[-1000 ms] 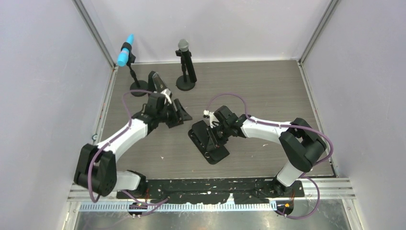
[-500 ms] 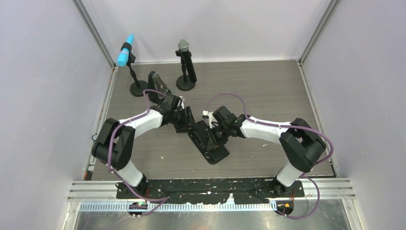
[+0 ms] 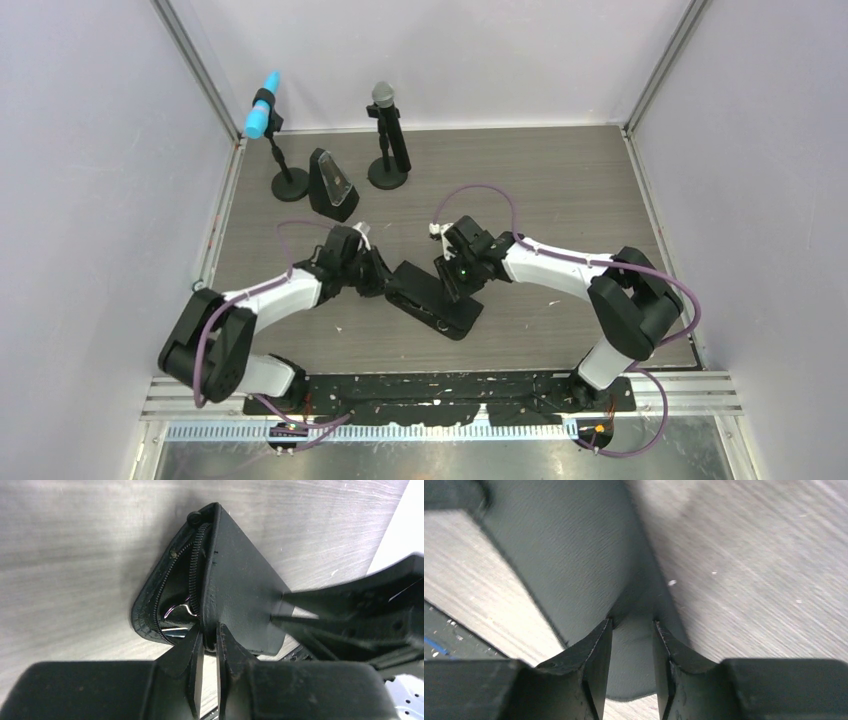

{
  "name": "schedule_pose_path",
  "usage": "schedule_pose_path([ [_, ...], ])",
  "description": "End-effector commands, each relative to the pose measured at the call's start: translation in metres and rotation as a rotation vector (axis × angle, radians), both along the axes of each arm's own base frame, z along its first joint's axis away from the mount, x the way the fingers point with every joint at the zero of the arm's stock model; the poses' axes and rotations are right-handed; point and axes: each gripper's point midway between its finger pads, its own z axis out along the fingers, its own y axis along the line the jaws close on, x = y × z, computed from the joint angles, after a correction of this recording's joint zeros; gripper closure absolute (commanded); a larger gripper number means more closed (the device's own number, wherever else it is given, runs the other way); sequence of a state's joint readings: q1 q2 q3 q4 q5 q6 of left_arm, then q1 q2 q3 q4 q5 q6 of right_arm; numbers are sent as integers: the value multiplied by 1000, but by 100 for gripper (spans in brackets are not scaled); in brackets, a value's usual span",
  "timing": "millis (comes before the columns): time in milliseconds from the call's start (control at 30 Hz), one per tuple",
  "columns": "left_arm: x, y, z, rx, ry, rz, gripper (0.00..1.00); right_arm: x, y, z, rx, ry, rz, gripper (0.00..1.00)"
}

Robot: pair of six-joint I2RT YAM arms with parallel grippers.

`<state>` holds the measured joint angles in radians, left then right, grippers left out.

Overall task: Sort the hair-cutting tools
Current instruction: Close the hairdressing tool bag at the center of the board, then adjust the hairdressing tool bag at the center of the board.

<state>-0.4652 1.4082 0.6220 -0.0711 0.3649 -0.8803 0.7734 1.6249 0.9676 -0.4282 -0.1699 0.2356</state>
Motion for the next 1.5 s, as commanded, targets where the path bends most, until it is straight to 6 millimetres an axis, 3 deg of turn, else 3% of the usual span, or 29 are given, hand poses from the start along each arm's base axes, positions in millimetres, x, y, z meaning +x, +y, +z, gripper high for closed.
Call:
schedule_pose_path([
  [0,-41,-3,-16,-12,55,60,89,33,-17,13,-91,-123,-86,58],
  [100,-51,-6,-15,-62,33,143,89,40,-19,41,-32,-179,-214,51],
  [133,-54,-5,-16,-69,28,160,90,35,-21,41,-10,-176,-238,50],
  [167,-56,-5,-16,-75,23,173,90,32,-18,57,67,-177,-298,47],
  [200,-57,-3,-16,-75,19,183,90,24,-19,51,101,-164,-327,46],
  [233,-57,-2,-16,-73,13,192,90,17,-15,66,202,-148,-395,42],
  [267,-57,-1,-15,-69,6,199,90,7,-18,53,239,-130,-424,40],
  [300,-57,1,-14,-65,-3,203,90,-3,-12,68,347,-97,-472,34],
  [333,-57,1,-13,-61,-8,202,90,-16,-14,57,375,-78,-484,33],
  [367,-57,2,-14,-53,-10,201,91,-20,-13,70,441,-86,-526,30],
  [400,-57,3,-15,-48,-9,200,91,-32,-15,62,436,-73,-528,29],
  [433,-58,3,-15,-46,-8,200,91,-34,-16,71,471,-79,-564,28],
  [533,-59,4,-19,-46,-1,204,91,-57,-23,61,460,-29,-620,28],
  [567,-59,4,-20,-48,0,206,91,-62,-34,50,411,-35,-650,28],
  [767,-60,6,-20,-47,-5,214,91,-74,-64,21,399,0,-800,31],
  [867,-60,7,-22,-43,-2,216,91,-81,-69,7,360,35,-813,32],
  [1000,-60,5,-24,-46,10,215,90,-88,-61,-8,376,96,-806,36],
  [1100,-60,3,-25,-52,17,209,90,-84,-56,-15,400,87,-805,43],
  [1233,-61,2,-25,-57,17,206,87,-64,-50,-10,415,41,-767,57],
  [1300,-61,2,-23,-60,13,204,82,-46,-50,-7,420,24,-742,66],
  [1333,-61,3,-22,-59,10,205,79,-26,-52,2,448,-6,-762,71],
  [1367,-61,4,-22,-55,7,207,75,-25,-52,-4,412,-4,-697,77],
  [1400,-61,5,-20,-55,-3,208,70,-6,-52,7,428,-35,-695,79],
  [1433,-61,7,-18,-47,-11,210,66,-3,-53,-3,370,-39,-625,83],
  [1467,-61,11,-17,-34,-20,212,61,16,-49,10,377,-71,-608,84],
])
